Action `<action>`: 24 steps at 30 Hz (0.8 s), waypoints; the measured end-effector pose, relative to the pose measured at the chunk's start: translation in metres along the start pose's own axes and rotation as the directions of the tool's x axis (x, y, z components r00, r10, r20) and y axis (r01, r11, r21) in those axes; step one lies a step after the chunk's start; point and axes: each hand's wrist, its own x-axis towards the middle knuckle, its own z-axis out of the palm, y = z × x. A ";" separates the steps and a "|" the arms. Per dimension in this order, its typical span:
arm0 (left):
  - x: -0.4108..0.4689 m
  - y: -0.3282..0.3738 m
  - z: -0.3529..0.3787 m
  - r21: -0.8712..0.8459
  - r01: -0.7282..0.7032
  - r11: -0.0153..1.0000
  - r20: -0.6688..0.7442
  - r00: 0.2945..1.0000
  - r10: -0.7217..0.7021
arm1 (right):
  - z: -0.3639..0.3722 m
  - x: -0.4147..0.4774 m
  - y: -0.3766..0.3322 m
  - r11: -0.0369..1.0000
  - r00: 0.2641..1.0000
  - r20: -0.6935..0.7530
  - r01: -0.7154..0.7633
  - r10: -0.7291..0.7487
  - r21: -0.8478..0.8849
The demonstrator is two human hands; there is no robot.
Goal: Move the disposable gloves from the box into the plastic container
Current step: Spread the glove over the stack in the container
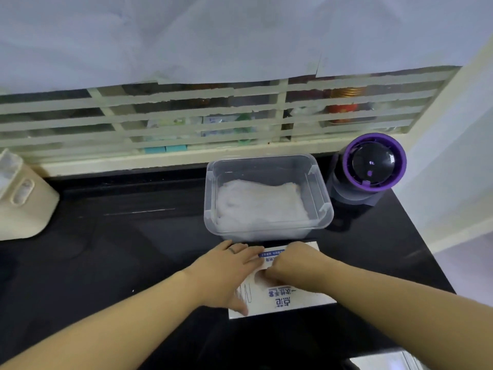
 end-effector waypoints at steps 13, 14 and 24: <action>0.006 0.002 0.006 0.037 0.035 0.999 0.073 0.997 -0.037 | -0.014 -0.014 -0.001 0.997 0.999 0.011 0.053 -0.052 -0.061; 0.006 0.001 0.006 0.042 0.034 0.999 0.076 0.996 -0.037 | -0.018 -0.014 -0.001 0.996 0.998 0.015 0.066 -0.065 -0.064; 0.002 -0.002 0.003 -0.001 0.025 1.000 0.048 0.999 -0.025 | -0.005 -0.014 -0.011 0.987 0.985 -0.089 -0.142 0.148 0.068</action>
